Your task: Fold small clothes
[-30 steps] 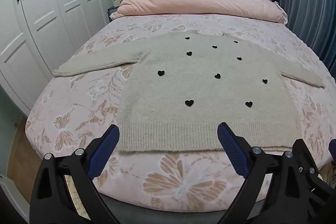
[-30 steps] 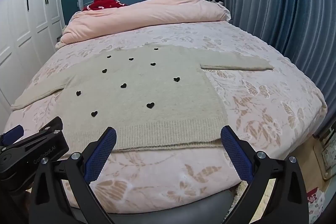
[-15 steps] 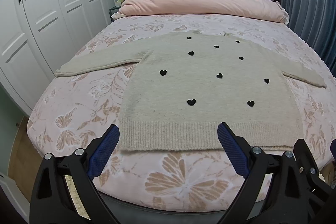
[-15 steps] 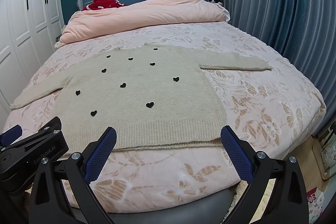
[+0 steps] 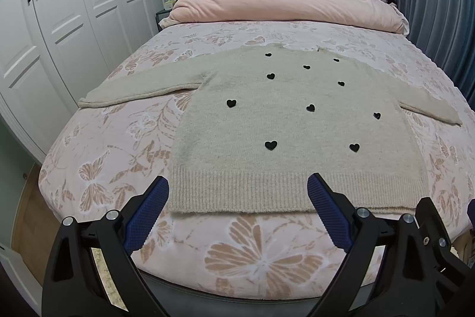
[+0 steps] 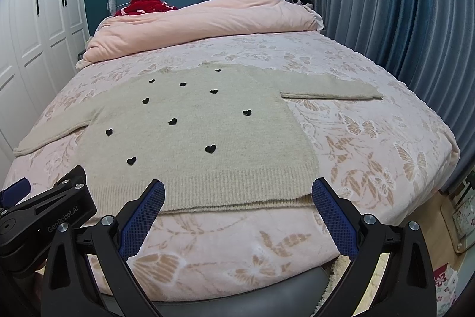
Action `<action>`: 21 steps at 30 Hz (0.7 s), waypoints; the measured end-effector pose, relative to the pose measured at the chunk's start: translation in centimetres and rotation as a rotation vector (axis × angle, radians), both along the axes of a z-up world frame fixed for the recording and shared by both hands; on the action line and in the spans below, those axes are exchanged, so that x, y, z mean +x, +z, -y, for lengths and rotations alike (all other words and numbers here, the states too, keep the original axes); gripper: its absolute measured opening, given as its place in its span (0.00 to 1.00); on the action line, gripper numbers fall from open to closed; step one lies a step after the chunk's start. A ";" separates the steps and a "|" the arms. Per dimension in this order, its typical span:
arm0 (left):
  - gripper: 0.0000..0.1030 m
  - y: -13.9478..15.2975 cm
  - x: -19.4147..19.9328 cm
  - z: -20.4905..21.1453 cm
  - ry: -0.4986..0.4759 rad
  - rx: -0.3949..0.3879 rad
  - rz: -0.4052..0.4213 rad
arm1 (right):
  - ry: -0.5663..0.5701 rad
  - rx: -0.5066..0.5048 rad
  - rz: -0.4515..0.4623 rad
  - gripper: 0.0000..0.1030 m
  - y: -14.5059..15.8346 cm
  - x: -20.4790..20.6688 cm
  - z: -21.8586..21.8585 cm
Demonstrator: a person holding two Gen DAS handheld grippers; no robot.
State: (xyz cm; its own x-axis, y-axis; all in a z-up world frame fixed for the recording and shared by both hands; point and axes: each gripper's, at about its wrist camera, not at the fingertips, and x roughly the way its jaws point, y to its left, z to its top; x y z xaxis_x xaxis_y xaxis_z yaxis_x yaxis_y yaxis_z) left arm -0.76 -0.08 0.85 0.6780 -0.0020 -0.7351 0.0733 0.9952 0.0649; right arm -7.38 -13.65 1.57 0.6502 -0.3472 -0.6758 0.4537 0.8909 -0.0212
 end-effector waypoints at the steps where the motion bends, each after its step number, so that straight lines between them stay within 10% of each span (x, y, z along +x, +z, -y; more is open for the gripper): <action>1: 0.89 0.0 0.0 0.0 0.000 0.001 0.000 | 0.000 0.000 -0.001 0.95 0.0 0.0 0.0; 21: 0.89 0.0 0.0 -0.3 0.000 0.003 0.000 | -0.004 0.000 -0.005 0.95 -0.1 0.0 0.0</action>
